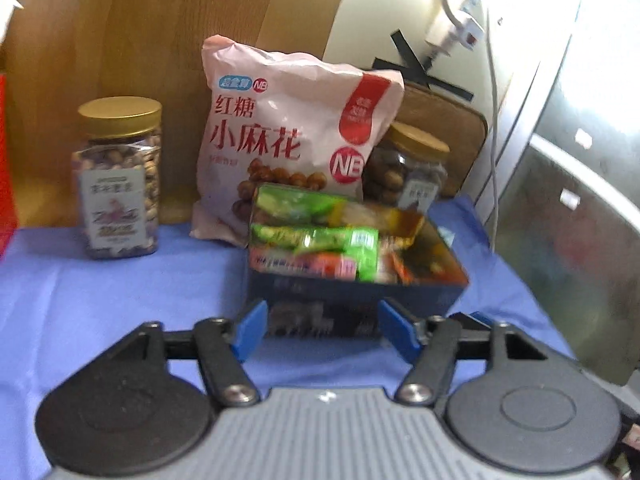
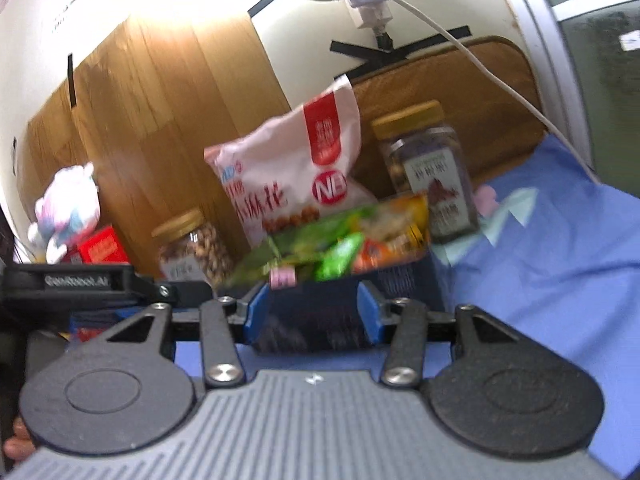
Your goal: Organize snacks
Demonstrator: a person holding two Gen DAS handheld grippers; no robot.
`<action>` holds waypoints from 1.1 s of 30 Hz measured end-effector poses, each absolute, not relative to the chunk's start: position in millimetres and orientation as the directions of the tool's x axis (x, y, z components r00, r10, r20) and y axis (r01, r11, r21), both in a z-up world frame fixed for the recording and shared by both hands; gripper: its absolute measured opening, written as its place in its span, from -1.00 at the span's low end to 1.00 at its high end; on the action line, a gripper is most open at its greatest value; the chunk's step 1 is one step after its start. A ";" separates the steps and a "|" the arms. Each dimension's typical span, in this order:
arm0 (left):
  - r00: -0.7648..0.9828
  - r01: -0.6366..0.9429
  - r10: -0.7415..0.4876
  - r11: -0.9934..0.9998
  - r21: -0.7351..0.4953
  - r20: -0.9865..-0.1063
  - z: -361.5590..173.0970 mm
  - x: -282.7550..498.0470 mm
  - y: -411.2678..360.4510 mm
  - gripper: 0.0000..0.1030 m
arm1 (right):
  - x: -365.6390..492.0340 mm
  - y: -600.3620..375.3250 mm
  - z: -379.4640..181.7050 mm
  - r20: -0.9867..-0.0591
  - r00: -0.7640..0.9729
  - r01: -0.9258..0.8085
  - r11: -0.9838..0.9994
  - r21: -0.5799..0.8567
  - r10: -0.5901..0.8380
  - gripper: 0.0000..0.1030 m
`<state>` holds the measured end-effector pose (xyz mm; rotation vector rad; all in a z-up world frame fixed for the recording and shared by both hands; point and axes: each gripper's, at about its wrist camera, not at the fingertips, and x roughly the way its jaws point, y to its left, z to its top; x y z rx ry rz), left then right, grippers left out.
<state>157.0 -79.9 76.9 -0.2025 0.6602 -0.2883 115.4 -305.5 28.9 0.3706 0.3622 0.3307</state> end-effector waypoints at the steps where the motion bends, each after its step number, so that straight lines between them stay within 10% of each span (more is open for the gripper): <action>1: 0.759 0.194 -0.309 0.948 -0.254 -0.573 75.7 146.9 -80.4 0.47 | 107.1 -303.6 26.9 -0.295 0.882 -0.237 0.887 0.397 0.368 0.00; 6: 0.771 0.173 -0.244 0.969 -0.174 -0.588 64.5 104.1 -82.0 0.54 | 74.0 -298.2 20.8 -0.346 0.861 -0.237 0.895 0.378 0.374 0.13; 9: 0.780 0.139 -0.207 0.978 -0.158 -0.591 56.9 83.7 -78.2 0.99 | 57.9 -294.2 21.6 -0.354 0.855 -0.246 0.897 0.367 0.379 0.16; 33: 0.780 0.038 -0.026 0.999 0.006 -0.626 38.2 42.1 -75.5 1.00 | 31.5 -278.8 23.9 -0.365 0.846 -0.230 0.883 0.409 0.389 0.51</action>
